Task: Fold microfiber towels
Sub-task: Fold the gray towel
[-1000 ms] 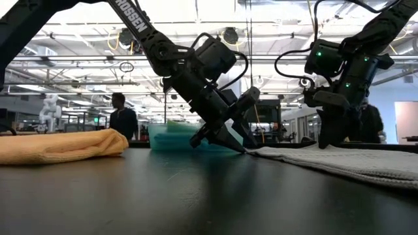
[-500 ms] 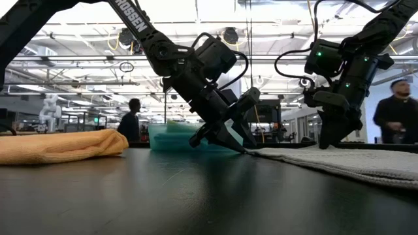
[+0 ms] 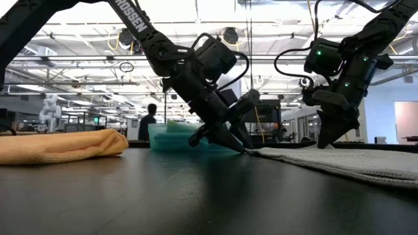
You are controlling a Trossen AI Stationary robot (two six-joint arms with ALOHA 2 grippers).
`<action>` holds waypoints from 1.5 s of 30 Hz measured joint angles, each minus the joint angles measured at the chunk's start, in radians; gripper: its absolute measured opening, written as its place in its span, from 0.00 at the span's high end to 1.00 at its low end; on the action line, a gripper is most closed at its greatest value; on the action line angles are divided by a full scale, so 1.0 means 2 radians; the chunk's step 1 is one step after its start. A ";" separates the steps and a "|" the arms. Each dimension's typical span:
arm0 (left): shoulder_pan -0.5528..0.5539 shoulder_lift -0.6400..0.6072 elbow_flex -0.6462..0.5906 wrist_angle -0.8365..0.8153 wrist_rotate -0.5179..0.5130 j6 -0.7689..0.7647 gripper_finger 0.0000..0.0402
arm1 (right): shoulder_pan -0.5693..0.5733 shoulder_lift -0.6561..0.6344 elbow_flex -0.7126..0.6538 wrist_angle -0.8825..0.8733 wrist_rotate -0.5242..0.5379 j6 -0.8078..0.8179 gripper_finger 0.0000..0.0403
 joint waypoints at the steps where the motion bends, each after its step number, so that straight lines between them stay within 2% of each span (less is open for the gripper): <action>1: 0.000 0.000 0.000 0.001 0.000 0.000 0.71 | 0.000 0.000 0.000 0.000 0.000 0.000 0.89; 7: -0.001 0.001 0.000 0.019 0.001 -0.003 0.57 | 0.000 0.000 0.000 0.005 -0.001 0.004 0.88; 10: -0.001 0.001 0.000 0.019 0.001 -0.002 0.53 | 0.001 0.000 0.000 0.037 -0.009 0.020 0.88; 13: -0.002 0.001 0.000 0.019 0.002 -0.002 0.51 | 0.001 0.000 0.000 0.068 -0.015 0.024 0.88; 17: -0.002 0.001 0.000 0.019 0.001 -0.003 0.51 | 0.001 0.000 0.000 0.056 -0.015 0.013 0.88; 21: -0.002 0.007 0.000 0.022 -0.017 -0.025 0.60 | 0.001 0.000 0.000 0.030 -0.015 0.012 0.88; 27: -0.003 0.019 0.000 0.053 -0.010 -0.022 0.95 | 0.001 0.000 0.000 0.011 -0.015 0.010 0.88; 31: -0.004 0.020 0.000 0.064 -0.013 -0.005 0.98 | 0.001 0.000 0.000 0.011 -0.014 0.011 0.89; 36: -0.002 0.019 0.000 0.064 -0.012 -0.003 0.99 | 0.001 0.000 0.000 0.009 -0.014 0.010 0.98; 45: 0.003 0.018 0.000 0.064 -0.020 -0.005 1.00 | 0.001 0.000 0.000 0.024 -0.014 0.000 0.99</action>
